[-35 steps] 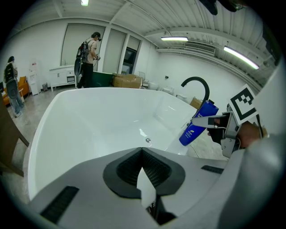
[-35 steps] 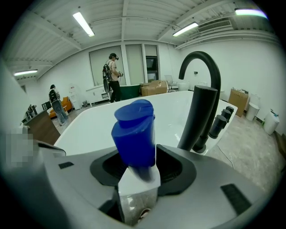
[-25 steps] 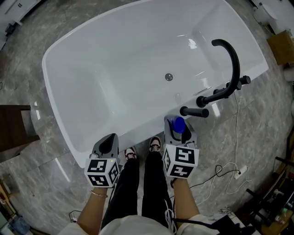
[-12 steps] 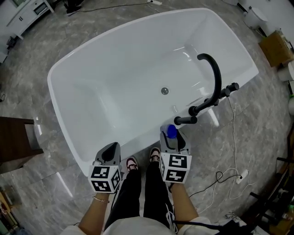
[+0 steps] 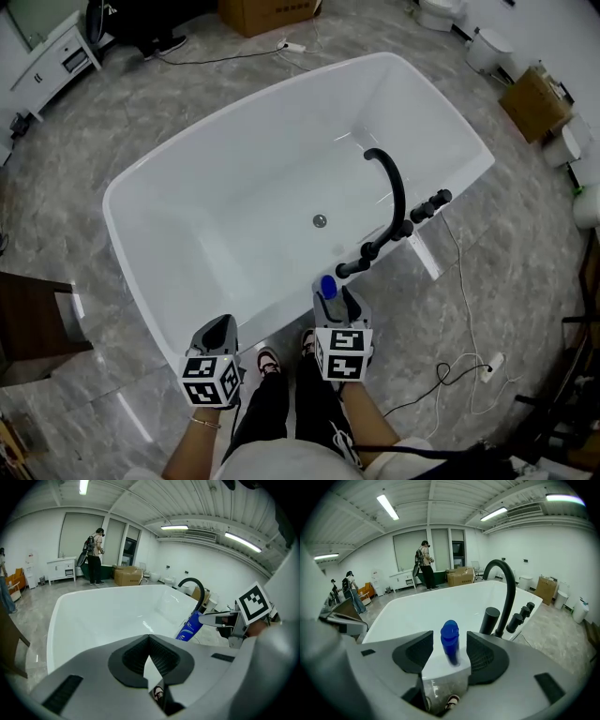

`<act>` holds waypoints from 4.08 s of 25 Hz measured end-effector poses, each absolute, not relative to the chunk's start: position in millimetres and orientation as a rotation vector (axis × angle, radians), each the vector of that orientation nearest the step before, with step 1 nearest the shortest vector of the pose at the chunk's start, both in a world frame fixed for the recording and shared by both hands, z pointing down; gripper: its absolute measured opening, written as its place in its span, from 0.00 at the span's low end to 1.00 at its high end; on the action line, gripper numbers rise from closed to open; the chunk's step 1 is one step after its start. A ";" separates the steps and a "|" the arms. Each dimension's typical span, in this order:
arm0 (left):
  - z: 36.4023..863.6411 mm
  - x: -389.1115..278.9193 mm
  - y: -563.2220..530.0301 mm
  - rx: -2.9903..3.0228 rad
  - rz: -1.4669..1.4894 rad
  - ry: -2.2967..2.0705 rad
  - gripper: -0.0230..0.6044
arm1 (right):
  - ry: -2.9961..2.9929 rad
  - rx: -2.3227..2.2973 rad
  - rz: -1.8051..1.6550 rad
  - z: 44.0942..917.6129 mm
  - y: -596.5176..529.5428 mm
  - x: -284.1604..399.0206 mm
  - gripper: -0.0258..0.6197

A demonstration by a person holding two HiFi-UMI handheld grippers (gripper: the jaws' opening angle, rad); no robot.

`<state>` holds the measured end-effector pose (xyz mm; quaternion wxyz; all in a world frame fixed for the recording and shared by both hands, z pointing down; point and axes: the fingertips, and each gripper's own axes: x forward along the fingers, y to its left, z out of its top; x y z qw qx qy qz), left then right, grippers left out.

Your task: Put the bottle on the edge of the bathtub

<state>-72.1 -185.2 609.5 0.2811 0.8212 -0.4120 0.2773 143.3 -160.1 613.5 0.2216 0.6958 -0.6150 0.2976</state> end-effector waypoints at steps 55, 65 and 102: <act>478.2 -19.7 -228.4 2.528 0.478 -0.918 0.05 | -1.586 2.244 0.714 453.6 -139.4 179.9 0.25; 466.7 -6.0 -225.3 2.536 0.479 -0.960 0.05 | -1.612 2.262 0.703 449.1 -135.1 194.7 0.17; 448.5 49.0 -165.6 2.535 0.477 -1.082 0.05 | -1.809 2.178 0.685 433.4 -83.2 236.4 0.08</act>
